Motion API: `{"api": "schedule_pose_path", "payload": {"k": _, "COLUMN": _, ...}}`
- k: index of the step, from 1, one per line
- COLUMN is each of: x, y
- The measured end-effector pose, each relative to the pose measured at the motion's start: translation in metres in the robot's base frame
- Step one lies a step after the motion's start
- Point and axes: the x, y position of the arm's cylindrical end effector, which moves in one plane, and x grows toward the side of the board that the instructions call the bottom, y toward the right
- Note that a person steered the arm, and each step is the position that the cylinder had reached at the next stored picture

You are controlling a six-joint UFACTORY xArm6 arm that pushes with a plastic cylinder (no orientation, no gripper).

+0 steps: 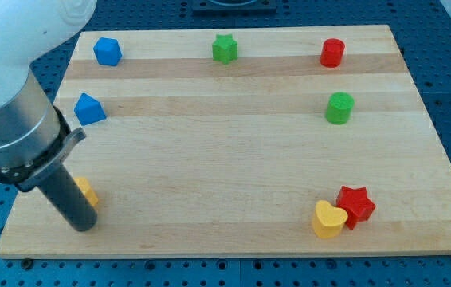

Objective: Move the yellow heart diagonally bottom left to the green circle

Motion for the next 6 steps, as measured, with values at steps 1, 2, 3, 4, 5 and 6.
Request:
{"api": "schedule_pose_path", "payload": {"k": 1, "x": 0.030, "y": 0.071}}
{"api": "schedule_pose_path", "payload": {"k": 2, "x": 0.033, "y": 0.104}}
{"api": "schedule_pose_path", "payload": {"k": 3, "x": 0.033, "y": 0.150}}
{"api": "schedule_pose_path", "payload": {"k": 4, "x": 0.033, "y": 0.168}}
{"api": "schedule_pose_path", "payload": {"k": 5, "x": 0.033, "y": 0.176}}
{"api": "schedule_pose_path", "payload": {"k": 6, "x": 0.034, "y": 0.187}}
